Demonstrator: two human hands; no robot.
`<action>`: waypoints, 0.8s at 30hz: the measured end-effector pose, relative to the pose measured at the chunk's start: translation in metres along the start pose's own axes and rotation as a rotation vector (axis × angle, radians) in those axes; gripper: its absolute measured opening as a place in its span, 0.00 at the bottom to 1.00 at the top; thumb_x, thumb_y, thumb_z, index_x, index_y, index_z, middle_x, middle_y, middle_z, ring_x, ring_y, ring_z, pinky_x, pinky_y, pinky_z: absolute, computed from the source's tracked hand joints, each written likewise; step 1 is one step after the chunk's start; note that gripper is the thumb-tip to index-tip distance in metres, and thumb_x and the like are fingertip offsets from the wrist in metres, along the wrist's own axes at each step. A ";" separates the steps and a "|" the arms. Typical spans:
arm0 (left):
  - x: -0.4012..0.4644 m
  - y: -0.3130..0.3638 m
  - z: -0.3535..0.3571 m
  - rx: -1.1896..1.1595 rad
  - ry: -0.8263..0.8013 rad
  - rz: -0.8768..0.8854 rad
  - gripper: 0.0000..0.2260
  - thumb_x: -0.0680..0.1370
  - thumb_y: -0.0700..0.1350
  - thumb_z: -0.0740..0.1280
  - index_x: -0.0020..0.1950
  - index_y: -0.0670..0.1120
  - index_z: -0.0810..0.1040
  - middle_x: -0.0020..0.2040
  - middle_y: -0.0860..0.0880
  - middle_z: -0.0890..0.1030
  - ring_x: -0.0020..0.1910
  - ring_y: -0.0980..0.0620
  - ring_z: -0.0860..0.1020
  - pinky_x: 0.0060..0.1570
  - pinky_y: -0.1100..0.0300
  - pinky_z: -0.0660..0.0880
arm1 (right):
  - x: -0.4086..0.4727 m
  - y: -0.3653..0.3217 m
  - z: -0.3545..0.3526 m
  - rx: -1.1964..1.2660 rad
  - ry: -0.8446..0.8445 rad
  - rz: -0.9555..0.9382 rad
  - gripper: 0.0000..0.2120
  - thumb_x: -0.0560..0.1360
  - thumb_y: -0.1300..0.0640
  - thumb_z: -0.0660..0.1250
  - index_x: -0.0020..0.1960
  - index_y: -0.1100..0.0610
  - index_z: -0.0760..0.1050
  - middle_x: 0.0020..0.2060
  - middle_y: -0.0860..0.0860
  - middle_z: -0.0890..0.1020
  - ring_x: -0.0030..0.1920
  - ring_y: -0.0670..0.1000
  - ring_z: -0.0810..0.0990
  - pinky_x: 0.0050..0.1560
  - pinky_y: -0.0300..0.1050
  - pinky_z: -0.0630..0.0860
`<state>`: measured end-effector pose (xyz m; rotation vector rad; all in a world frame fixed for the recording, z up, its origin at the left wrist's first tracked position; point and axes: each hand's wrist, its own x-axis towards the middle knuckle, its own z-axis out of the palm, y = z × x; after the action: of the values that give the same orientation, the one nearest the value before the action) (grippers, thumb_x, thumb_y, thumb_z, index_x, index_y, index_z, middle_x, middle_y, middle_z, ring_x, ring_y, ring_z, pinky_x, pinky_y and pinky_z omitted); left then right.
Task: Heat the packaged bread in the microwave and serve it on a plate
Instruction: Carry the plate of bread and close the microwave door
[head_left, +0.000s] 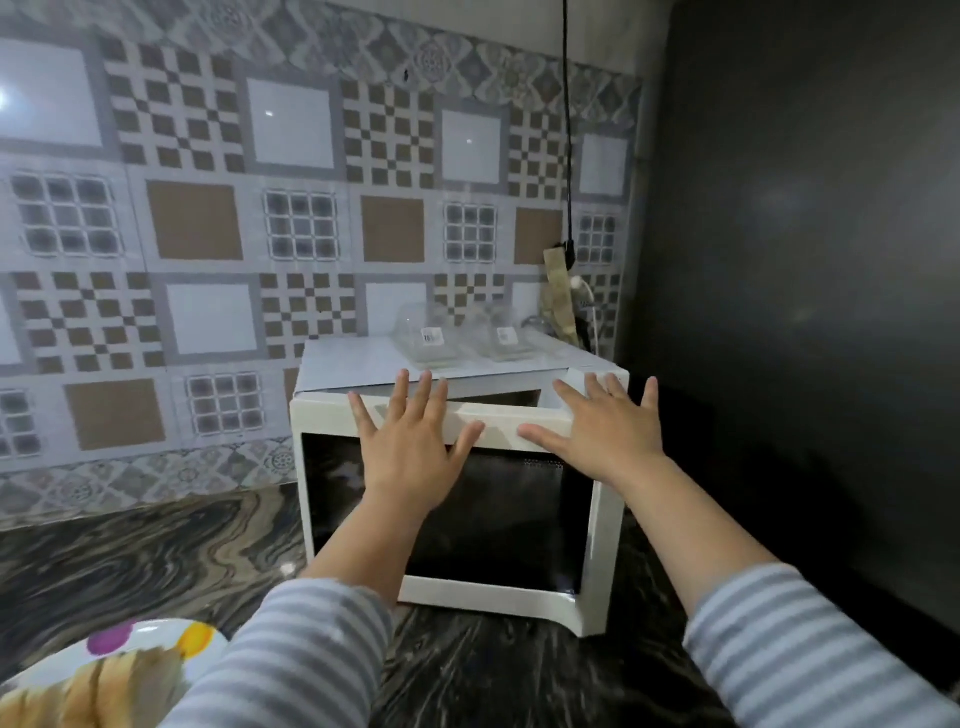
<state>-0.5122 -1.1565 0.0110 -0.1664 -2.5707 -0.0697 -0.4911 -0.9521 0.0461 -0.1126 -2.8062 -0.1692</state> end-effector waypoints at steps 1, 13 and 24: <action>0.005 0.004 0.003 0.025 -0.001 -0.025 0.35 0.76 0.68 0.38 0.79 0.53 0.45 0.79 0.53 0.45 0.77 0.50 0.39 0.70 0.32 0.37 | 0.013 0.005 0.005 0.014 -0.003 -0.022 0.48 0.64 0.19 0.38 0.78 0.43 0.48 0.78 0.52 0.51 0.78 0.55 0.45 0.72 0.68 0.39; 0.045 0.019 0.015 0.193 -0.106 -0.129 0.36 0.78 0.68 0.43 0.79 0.48 0.44 0.79 0.51 0.46 0.78 0.51 0.40 0.73 0.41 0.36 | 0.110 0.027 0.038 0.172 0.006 -0.290 0.53 0.64 0.19 0.44 0.78 0.53 0.54 0.77 0.49 0.57 0.77 0.50 0.51 0.74 0.64 0.41; 0.072 0.007 0.011 0.186 -0.107 -0.154 0.37 0.72 0.72 0.54 0.73 0.48 0.64 0.73 0.49 0.68 0.71 0.49 0.67 0.70 0.51 0.62 | 0.134 0.025 0.049 0.275 0.134 -0.385 0.44 0.65 0.21 0.51 0.65 0.54 0.71 0.62 0.50 0.77 0.64 0.51 0.73 0.75 0.56 0.50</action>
<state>-0.5772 -1.1414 0.0406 0.1009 -2.6747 0.1241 -0.6309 -0.9129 0.0469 0.4850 -2.6562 0.1183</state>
